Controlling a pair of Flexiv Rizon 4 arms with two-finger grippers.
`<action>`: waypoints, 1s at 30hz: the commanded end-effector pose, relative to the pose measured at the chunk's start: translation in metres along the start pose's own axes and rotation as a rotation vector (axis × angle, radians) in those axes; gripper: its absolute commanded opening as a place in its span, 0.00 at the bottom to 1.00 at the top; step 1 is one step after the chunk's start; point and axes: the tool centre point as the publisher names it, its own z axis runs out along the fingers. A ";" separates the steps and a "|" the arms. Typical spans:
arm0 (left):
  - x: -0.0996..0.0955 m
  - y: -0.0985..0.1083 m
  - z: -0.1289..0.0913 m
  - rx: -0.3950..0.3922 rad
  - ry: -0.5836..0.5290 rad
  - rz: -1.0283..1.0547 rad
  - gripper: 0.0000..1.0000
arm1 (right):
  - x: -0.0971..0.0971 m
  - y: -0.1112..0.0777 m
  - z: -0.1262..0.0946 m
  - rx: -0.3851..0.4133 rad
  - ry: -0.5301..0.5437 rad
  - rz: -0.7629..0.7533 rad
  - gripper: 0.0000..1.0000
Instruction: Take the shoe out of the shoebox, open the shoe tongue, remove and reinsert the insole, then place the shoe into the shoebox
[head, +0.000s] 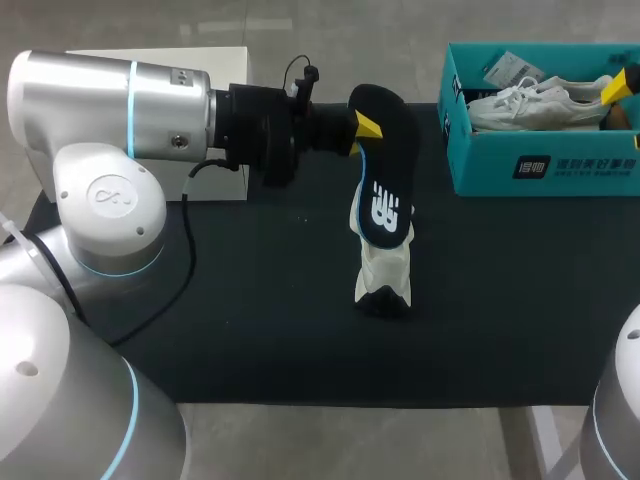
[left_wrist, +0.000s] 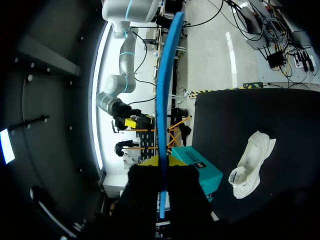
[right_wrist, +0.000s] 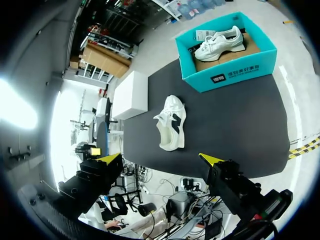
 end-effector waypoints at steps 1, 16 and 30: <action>-0.001 0.000 0.002 -0.001 -0.001 0.000 0.00 | -0.009 0.002 0.003 0.000 0.055 0.013 1.00; -0.001 0.002 0.006 0.003 -0.003 -0.007 0.00 | -0.009 0.006 0.015 0.155 0.064 -0.052 1.00; -0.002 0.003 0.008 -0.003 -0.012 -0.009 0.00 | -0.009 0.006 0.015 0.155 0.064 -0.052 1.00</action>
